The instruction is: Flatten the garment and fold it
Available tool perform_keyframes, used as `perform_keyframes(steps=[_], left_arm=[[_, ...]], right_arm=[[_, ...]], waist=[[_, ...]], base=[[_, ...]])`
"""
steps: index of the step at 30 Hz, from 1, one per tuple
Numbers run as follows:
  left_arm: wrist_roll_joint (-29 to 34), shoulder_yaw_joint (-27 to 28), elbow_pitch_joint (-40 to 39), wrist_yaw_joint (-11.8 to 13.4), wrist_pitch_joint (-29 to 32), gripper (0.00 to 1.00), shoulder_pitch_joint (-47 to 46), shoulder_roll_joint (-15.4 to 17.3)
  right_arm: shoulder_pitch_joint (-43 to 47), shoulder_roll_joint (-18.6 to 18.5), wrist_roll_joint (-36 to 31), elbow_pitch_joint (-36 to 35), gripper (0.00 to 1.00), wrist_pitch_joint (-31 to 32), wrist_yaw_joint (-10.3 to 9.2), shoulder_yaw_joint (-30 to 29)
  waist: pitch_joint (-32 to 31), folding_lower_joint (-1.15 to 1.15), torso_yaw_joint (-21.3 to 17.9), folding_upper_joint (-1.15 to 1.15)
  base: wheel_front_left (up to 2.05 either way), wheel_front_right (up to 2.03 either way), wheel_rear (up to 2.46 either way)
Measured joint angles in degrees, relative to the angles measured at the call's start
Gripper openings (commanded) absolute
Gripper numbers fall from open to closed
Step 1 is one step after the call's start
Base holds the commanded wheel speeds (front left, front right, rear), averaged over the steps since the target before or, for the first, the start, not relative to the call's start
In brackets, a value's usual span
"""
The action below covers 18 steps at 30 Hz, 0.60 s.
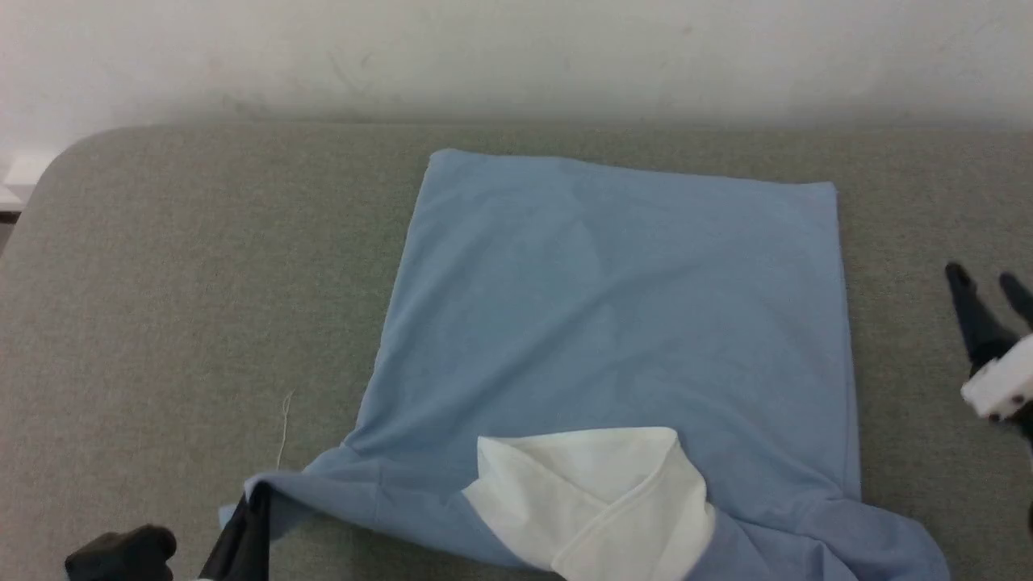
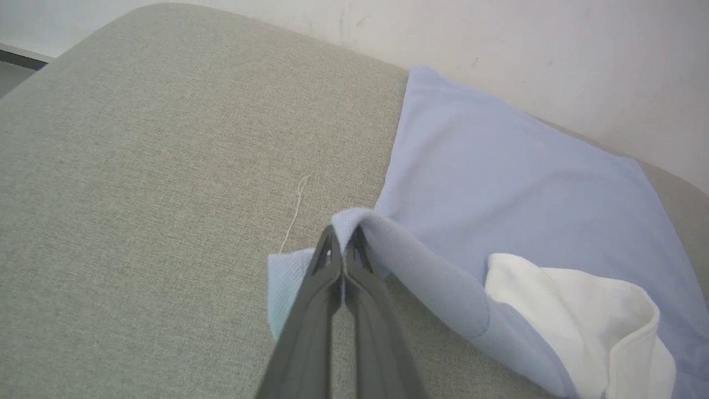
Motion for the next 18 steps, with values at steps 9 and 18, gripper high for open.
perform_keyframes(steps=[9,18], left_arm=[[0.4,-3.7,0.6,-2.0,-4.8,0.00,-6.6,-2.7],[0.4,-6.3,2.8,-4.0,-7.8,0.00,-11.3,-4.3]], right_arm=[[-25.1,-8.6,-0.3,23.9,1.00,7.3,0.00,3.2],[-39.6,-11.7,-2.2,38.9,1.00,19.9,0.00,6.9]], waist=[[6.9,0.01,5.2,0.00],[14.1,0.00,10.2,0.00]], base=[[0.00,0.00,0.00],[0.00,0.00,0.00]])
